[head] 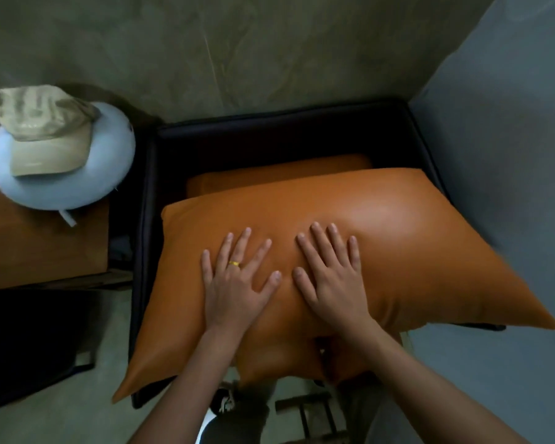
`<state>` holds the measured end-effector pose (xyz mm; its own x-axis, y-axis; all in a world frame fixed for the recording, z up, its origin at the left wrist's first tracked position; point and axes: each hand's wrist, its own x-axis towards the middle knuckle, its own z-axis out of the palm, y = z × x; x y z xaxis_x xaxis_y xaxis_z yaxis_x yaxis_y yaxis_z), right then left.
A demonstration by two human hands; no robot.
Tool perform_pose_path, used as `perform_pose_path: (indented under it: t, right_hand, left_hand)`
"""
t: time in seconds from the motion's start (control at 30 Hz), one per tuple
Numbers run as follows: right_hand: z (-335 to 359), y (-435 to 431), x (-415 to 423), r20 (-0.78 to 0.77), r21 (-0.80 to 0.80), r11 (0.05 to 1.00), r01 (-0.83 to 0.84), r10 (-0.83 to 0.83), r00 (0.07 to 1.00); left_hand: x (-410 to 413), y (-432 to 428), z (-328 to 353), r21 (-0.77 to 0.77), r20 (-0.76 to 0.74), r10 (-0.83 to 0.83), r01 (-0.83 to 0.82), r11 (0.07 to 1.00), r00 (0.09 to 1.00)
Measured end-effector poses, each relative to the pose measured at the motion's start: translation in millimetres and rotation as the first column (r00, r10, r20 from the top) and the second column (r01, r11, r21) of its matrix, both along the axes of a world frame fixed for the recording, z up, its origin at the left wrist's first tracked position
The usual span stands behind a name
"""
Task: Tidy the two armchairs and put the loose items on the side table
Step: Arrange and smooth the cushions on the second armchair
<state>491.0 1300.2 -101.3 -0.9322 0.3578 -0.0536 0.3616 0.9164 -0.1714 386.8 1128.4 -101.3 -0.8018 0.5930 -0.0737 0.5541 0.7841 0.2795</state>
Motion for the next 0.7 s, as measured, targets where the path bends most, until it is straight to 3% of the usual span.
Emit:
perform_pose_path:
  t: [0.33,0.7]
  right_hand:
    - [-28,9,-38,-0.146,0.008,1.000,-0.015,0.016,0.989]
    - [-41,32,-59,-0.292,-0.009,0.999,-0.049,0.044,0.955]
  left_hand:
    - [-34,8,-24,0.137,-0.014,0.063,-0.061,0.989,0.998]
    - [-47,33,-25,0.141,-0.101,0.097,-0.083,0.987,0.990]
